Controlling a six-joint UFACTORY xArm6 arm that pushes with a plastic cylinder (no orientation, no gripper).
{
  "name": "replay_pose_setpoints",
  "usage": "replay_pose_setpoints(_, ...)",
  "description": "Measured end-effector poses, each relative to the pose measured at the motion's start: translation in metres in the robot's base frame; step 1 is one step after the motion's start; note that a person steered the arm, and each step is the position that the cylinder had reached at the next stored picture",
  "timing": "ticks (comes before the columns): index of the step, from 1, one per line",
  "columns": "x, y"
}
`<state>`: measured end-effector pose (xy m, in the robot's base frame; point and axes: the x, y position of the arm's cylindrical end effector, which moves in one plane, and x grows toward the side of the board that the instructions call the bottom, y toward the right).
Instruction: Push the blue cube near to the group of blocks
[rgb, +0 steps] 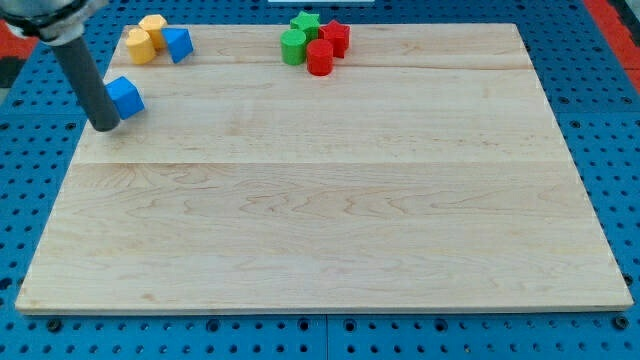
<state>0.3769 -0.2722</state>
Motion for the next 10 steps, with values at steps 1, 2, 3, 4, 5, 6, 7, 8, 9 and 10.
replay_pose_setpoints(1, -0.029, 0.000)
replay_pose_setpoints(2, -0.038, 0.010)
replay_pose_setpoints(3, -0.003, 0.008)
replay_pose_setpoints(4, 0.009, 0.020)
replay_pose_setpoints(5, -0.031, 0.017)
replay_pose_setpoints(6, -0.051, 0.018)
replay_pose_setpoints(7, -0.057, 0.018)
replay_pose_setpoints(8, -0.030, 0.019)
replay_pose_setpoints(9, -0.007, 0.036)
replay_pose_setpoints(10, -0.024, 0.038)
